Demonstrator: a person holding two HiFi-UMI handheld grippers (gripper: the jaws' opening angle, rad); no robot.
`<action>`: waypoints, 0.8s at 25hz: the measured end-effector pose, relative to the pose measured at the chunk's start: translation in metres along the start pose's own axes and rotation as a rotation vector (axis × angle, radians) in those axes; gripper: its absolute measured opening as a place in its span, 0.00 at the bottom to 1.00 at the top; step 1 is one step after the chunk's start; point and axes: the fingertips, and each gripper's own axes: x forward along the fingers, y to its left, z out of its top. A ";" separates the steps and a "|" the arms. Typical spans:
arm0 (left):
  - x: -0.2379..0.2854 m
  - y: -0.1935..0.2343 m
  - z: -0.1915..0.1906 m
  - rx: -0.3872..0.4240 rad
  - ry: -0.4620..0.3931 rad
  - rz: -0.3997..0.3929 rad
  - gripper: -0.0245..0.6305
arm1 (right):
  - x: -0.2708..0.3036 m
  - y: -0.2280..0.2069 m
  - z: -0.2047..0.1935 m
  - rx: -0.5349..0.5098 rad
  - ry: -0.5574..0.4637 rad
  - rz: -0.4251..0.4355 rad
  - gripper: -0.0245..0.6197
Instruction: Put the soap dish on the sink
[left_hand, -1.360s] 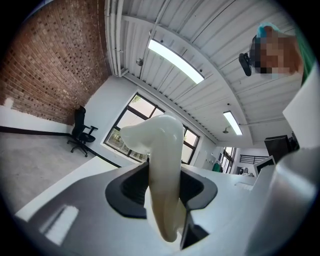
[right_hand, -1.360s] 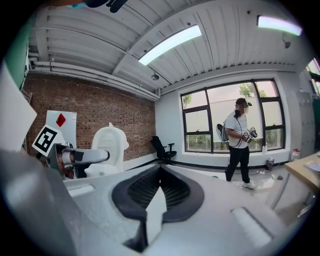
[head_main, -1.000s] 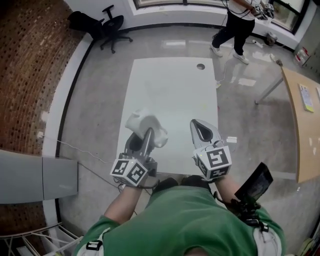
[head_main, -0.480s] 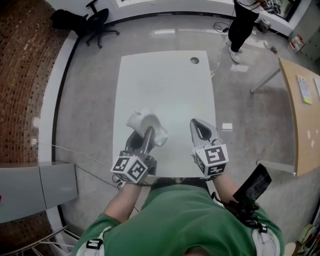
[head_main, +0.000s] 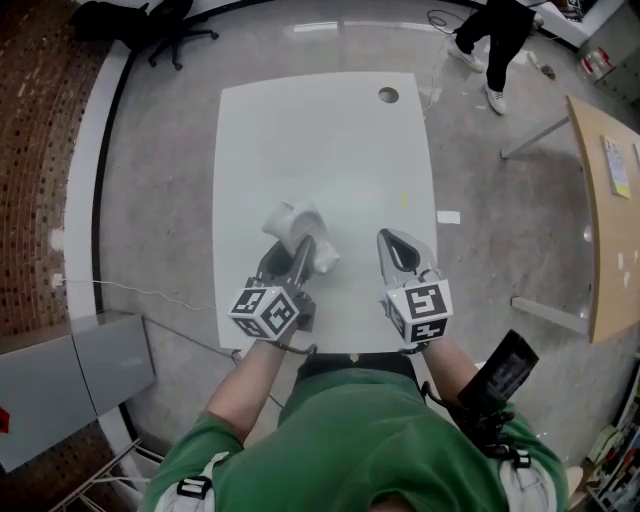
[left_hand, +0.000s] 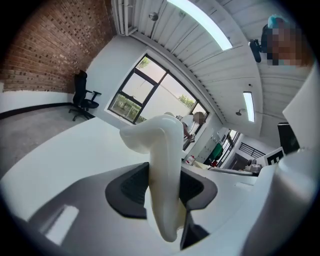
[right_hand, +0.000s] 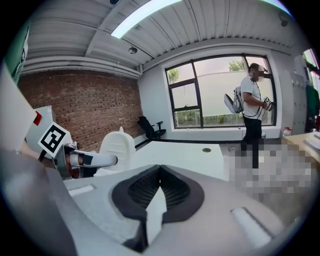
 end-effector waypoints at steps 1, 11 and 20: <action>0.010 0.006 -0.006 -0.009 0.016 0.003 0.27 | 0.008 -0.005 -0.005 0.004 0.013 0.000 0.04; 0.054 0.036 -0.053 -0.067 0.117 0.012 0.27 | 0.043 -0.015 -0.057 0.043 0.106 0.013 0.04; 0.061 0.045 -0.068 -0.128 0.153 0.008 0.27 | 0.048 -0.011 -0.073 0.057 0.149 0.019 0.04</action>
